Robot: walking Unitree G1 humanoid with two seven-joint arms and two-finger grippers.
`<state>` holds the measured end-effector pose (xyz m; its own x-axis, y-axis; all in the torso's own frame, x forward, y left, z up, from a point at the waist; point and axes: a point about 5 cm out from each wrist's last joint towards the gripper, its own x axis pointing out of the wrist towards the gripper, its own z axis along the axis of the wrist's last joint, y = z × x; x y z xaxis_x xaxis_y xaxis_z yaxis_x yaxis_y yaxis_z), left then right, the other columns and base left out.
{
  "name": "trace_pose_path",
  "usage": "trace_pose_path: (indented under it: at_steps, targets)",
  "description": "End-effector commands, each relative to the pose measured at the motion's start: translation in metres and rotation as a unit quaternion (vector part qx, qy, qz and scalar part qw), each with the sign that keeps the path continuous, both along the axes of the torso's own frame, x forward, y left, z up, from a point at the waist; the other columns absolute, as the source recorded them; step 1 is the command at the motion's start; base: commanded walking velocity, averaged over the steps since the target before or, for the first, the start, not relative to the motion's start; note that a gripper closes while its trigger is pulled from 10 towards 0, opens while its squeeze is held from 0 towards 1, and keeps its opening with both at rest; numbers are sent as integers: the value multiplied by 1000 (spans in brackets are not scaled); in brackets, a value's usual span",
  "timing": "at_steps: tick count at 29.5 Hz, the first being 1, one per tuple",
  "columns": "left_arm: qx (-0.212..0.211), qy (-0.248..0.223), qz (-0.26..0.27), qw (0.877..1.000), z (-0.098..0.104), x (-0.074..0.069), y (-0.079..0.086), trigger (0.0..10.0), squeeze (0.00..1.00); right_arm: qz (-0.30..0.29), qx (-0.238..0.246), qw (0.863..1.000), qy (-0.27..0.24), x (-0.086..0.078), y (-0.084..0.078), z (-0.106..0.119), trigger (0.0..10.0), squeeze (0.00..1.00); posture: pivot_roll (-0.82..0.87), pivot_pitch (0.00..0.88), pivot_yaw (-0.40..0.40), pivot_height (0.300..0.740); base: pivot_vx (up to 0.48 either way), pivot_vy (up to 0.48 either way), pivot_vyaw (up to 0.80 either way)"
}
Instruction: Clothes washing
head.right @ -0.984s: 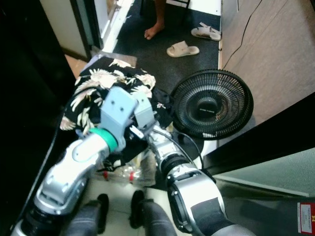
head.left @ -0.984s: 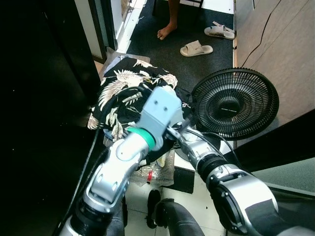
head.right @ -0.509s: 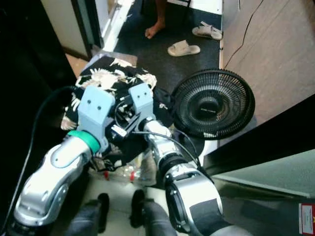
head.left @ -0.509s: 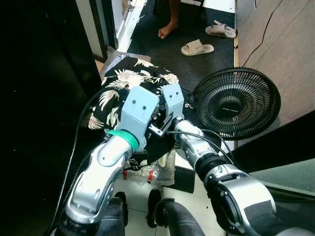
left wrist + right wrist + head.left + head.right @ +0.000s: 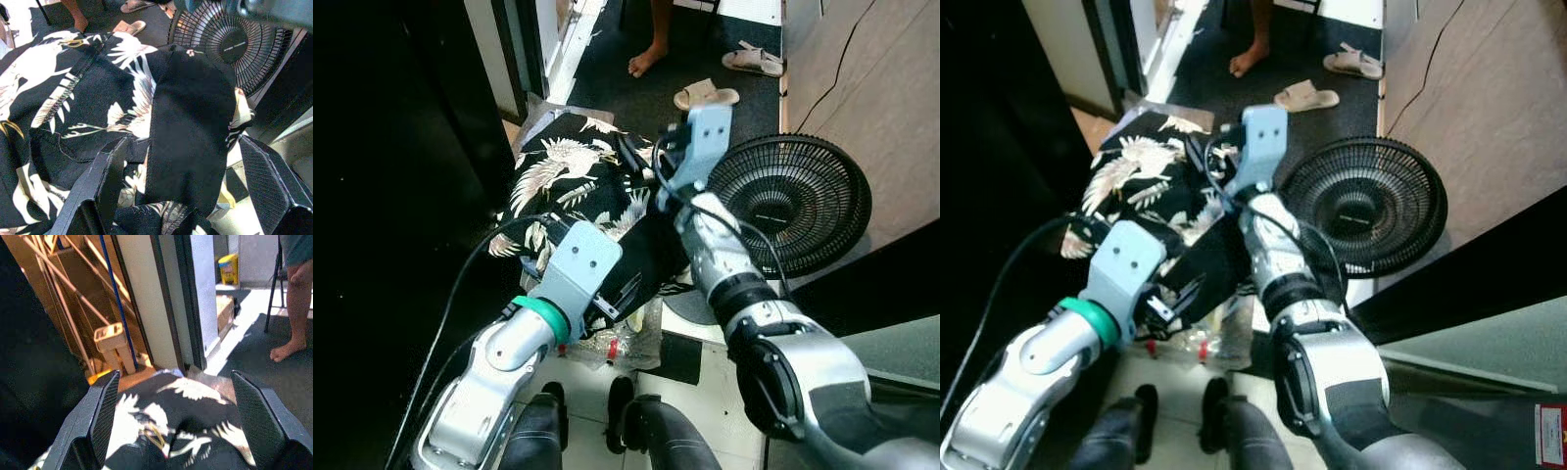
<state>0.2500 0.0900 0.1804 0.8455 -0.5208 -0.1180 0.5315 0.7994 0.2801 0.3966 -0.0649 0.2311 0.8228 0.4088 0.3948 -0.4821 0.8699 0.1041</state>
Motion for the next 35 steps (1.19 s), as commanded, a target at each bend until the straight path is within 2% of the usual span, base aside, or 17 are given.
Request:
trace_pose_path:
  at_steps: [1, 6, 8, 12, 13, 14, 16, 17, 18, 23, 29, 33, 35]
  targets:
    - [6, 15, -4, 1000, -7, -5, -2, 10000, 0, -2, 13, 1000, -3, 0, -3, 0, 10000, 0, 238, 282, -19, 740, 0, 0, 0]
    - [4, 16, -4, 1000, -8, -5, -4, 10000, 0, -3, 14, 1000, -2, -1, -7, -3, 10000, 0, 233, 282, -20, 740, 0, 0, 0]
    - [1, 16, -3, 1000, -7, -5, -5, 10000, 0, -5, -2, 1000, 23, -2, -12, -20, 10000, 0, 227, 283, -20, 740, 0, 0, 0]
    - [0, 16, -2, 1000, -7, -5, -5, 10000, 0, -5, -7, 999, 34, -3, -13, -26, 10000, 0, 227, 283, -20, 740, 0, 0, 0]
    - [13, 16, 35, 999, -11, 4, 2, 10000, 0, -7, -33, 997, 69, -6, -13, -46, 10000, 0, 221, 289, -20, 740, 0, 0, 0]
    - [13, 16, 35, 999, -11, 4, 2, 10000, 0, -7, -33, 997, 69, -6, -13, -46, 10000, 0, 221, 289, -20, 740, 0, 0, 0]
    - [23, 13, 99, 995, -11, 22, 18, 10000, 0, -4, -80, 989, 126, -12, -5, -75, 10000, 0, 230, 290, -24, 740, 0, 0, 0]
    - [23, 13, 99, 995, -11, 22, 18, 10000, 0, -4, -80, 989, 126, -12, -5, -75, 10000, 0, 230, 290, -24, 740, 0, 0, 0]
    - [24, 6, 118, 993, -8, 30, 26, 10000, 0, 0, -93, 985, 148, -15, 1, -84, 10000, 0, 241, 293, -27, 740, 0, 0, 0]
    - [24, -5, 135, 991, 0, 36, 34, 10000, 0, 3, -114, 977, 180, -18, 12, -94, 10000, 0, 262, 298, -31, 740, 0, 0, 0]
    - [22, -8, 141, 990, 3, 35, 37, 10000, 0, 0, -124, 972, 198, -19, 15, -99, 10000, 0, 277, 306, -33, 740, 0, 0, 0]
    - [0, -7, 154, 988, 8, 37, 38, 10000, 0, 16, -122, 973, 195, -20, 23, -96, 10000, 0, 286, 311, -39, 740, 0, 0, 0]
    - [-9, -9, 161, 987, 12, 43, 38, 10000, 0, 19, -126, 972, 197, -20, 27, -96, 10000, 0, 290, 312, -40, 740, 0, 0, 0]
